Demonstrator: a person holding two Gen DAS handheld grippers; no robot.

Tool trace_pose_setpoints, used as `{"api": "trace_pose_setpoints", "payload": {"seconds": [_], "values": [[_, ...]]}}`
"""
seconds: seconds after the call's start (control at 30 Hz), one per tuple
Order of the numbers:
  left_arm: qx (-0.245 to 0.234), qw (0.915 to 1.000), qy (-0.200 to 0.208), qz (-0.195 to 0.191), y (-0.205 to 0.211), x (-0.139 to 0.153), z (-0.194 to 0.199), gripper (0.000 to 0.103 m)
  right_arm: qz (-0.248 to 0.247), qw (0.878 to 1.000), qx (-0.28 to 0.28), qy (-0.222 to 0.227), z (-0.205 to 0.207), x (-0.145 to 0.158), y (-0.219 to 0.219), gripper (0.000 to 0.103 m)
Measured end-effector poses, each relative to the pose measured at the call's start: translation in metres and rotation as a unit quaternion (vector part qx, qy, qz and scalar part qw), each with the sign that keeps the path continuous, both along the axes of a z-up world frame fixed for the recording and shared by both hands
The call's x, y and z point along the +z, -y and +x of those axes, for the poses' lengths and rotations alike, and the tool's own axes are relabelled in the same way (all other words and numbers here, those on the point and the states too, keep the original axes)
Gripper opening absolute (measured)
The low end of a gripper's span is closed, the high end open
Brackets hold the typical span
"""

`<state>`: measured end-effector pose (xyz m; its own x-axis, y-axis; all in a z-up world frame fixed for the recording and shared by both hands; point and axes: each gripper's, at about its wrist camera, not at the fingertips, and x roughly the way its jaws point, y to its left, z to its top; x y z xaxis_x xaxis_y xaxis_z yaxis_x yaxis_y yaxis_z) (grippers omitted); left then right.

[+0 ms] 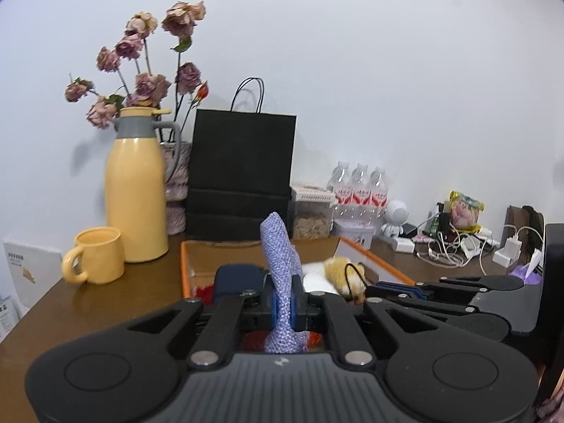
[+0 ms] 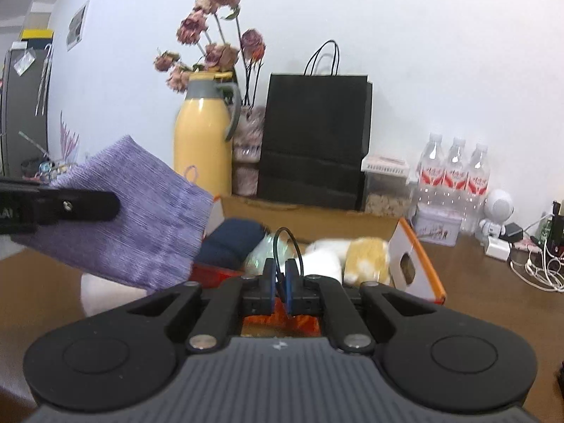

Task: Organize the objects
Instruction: 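Carry the pouch and charger into the box and open both tools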

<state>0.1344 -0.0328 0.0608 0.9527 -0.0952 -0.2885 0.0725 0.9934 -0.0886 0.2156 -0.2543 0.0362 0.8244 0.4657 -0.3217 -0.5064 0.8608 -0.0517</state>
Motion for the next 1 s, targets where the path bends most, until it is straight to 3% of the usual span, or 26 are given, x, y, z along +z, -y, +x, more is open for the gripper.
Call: {"api": "trace_pose_setpoints", "payload": {"seconds": [0.33,0.7,0.8,0.9,0.93,0.97,1.0], "values": [[-0.006,1.0000,0.003,-0.006,0.017,0.007,0.073,0.006,0.010,1.000,-0.014,0.004,0.058,0.002,-0.012,0.006],[-0.005,0.9994,-0.019,-0.028,0.015,-0.008,0.156,0.006,0.010,1.000,-0.022,-0.011,0.123,-0.010,-0.016,0.006],[0.003,0.9994,-0.029,-0.018,0.011,-0.016,0.167,0.006,0.008,0.999,-0.022,-0.022,0.133,-0.014,-0.016,0.006],[0.022,0.9989,-0.042,0.001,0.008,-0.023,0.175,0.013,0.006,0.999,-0.017,-0.043,0.140,-0.020,-0.016,0.008],[0.030,0.9985,-0.044,0.010,0.007,-0.025,0.177,0.021,0.004,0.999,-0.017,-0.051,0.142,-0.021,-0.015,0.009],[0.037,0.9981,-0.046,0.018,0.006,-0.026,0.178,0.034,0.003,0.998,-0.017,-0.055,0.142,-0.022,-0.015,0.016],[0.043,0.9977,-0.047,0.023,0.005,-0.027,0.179,0.043,0.002,0.998,-0.017,-0.059,0.143,-0.023,-0.014,0.039]]}}
